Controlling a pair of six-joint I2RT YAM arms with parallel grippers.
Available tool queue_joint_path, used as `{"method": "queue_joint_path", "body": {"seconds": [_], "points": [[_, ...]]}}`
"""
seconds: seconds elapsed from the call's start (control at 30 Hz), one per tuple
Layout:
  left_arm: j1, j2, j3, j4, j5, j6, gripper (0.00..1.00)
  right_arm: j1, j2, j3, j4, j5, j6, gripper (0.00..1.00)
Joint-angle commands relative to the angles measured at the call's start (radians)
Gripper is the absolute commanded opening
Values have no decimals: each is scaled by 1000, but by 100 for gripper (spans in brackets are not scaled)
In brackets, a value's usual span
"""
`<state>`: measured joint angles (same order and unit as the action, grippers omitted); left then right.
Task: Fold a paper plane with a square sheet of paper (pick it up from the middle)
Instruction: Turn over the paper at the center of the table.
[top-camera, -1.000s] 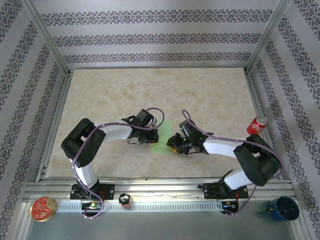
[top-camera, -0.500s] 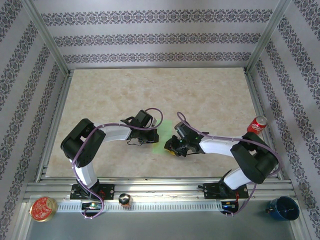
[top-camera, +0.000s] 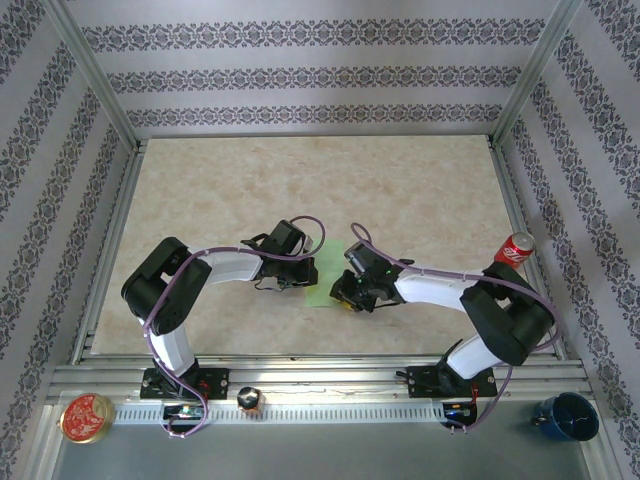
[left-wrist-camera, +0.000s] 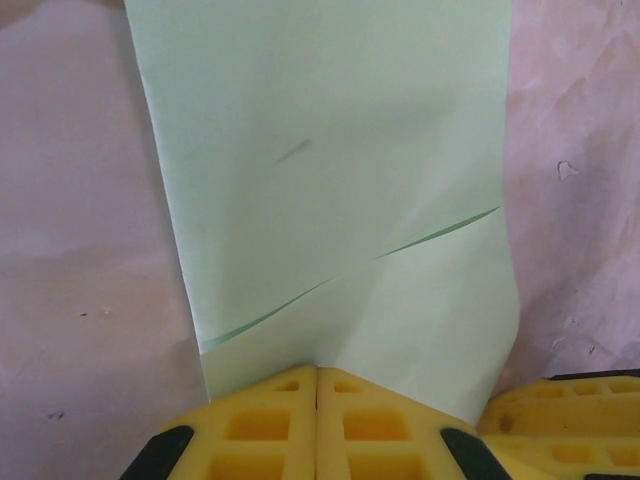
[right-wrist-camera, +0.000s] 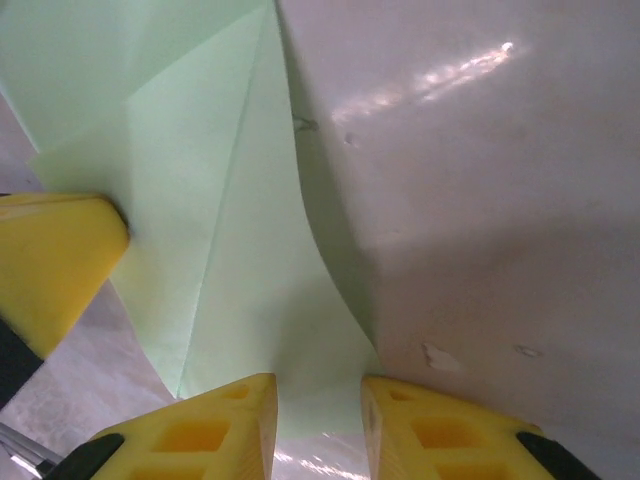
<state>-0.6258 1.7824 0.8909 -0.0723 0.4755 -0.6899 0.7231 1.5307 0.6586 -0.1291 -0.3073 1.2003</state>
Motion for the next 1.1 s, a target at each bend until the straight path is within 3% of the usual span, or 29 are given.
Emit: {"method": "queue_joint_path", "body": {"seconds": [0.0,0.33,0.7,0.83,1.07], "points": [[6,38,-36,-40,-6,-18,6,6,32,22,41,9,-16,32],[6,34,-30,-40,-8,-15,6,-95,51,30,219,-81,-76,41],[6,35,-33,-39,-1,-18,6,-171,115,53,252,-166,-105,46],[7,35,-33,-38,3,-17,6,-184,136,43,300,-197,-124,44],[6,22,-41,-24,-2,-30,6,-207,166,33,364,-218,-162,28]]}}
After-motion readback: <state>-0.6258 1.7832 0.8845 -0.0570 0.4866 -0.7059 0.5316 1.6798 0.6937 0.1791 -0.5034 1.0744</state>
